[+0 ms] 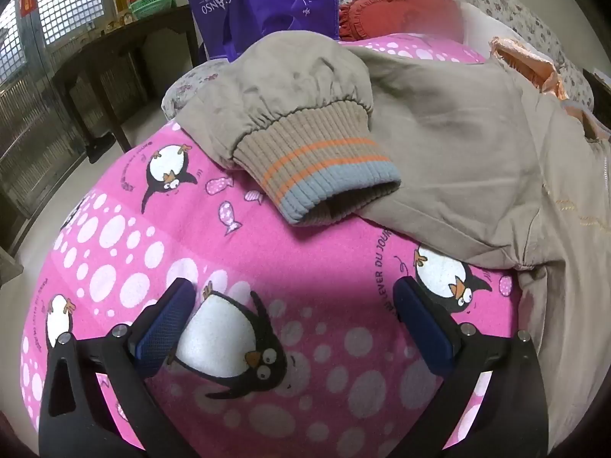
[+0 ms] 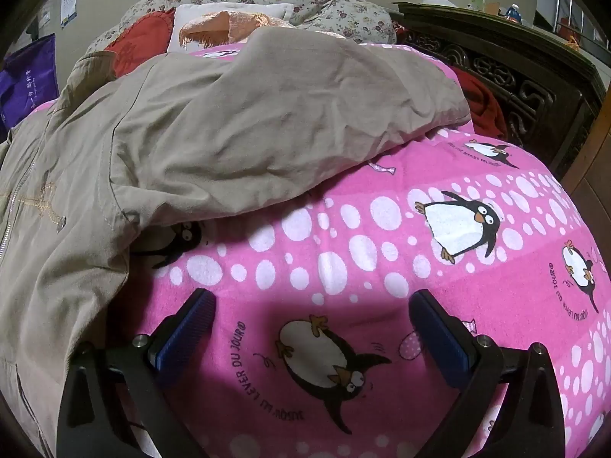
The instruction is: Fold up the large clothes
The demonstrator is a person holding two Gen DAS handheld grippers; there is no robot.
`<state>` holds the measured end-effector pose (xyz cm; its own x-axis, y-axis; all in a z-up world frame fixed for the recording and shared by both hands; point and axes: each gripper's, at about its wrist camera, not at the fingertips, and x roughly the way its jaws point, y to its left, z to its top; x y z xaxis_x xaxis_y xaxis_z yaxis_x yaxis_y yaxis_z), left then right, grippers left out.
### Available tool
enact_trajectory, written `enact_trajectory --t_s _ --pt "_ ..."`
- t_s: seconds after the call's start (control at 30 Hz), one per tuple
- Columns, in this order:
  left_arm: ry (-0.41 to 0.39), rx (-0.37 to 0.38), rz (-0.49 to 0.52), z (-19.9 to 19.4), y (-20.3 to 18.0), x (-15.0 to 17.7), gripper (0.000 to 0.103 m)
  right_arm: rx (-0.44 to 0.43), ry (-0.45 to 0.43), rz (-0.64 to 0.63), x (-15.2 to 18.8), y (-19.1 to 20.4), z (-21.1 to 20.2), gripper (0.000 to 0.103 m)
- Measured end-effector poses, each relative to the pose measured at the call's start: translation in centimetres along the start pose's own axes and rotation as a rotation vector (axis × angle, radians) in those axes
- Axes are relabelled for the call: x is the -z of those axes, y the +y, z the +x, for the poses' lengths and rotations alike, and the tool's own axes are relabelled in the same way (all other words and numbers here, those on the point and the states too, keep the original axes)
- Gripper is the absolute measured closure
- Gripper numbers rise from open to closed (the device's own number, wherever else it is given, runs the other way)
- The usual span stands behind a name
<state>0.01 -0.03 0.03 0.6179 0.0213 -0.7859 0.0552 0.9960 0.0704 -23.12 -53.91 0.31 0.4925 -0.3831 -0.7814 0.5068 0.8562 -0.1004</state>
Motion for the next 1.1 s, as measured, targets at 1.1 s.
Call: enact_trajectory --t_s 1.1 --pt "-0.073 0.193 0.187 -17.1 -6.3 -0.5 0.000 -0.176 0.205 -0.164 -3.8 7.8 -23.5 0.001"
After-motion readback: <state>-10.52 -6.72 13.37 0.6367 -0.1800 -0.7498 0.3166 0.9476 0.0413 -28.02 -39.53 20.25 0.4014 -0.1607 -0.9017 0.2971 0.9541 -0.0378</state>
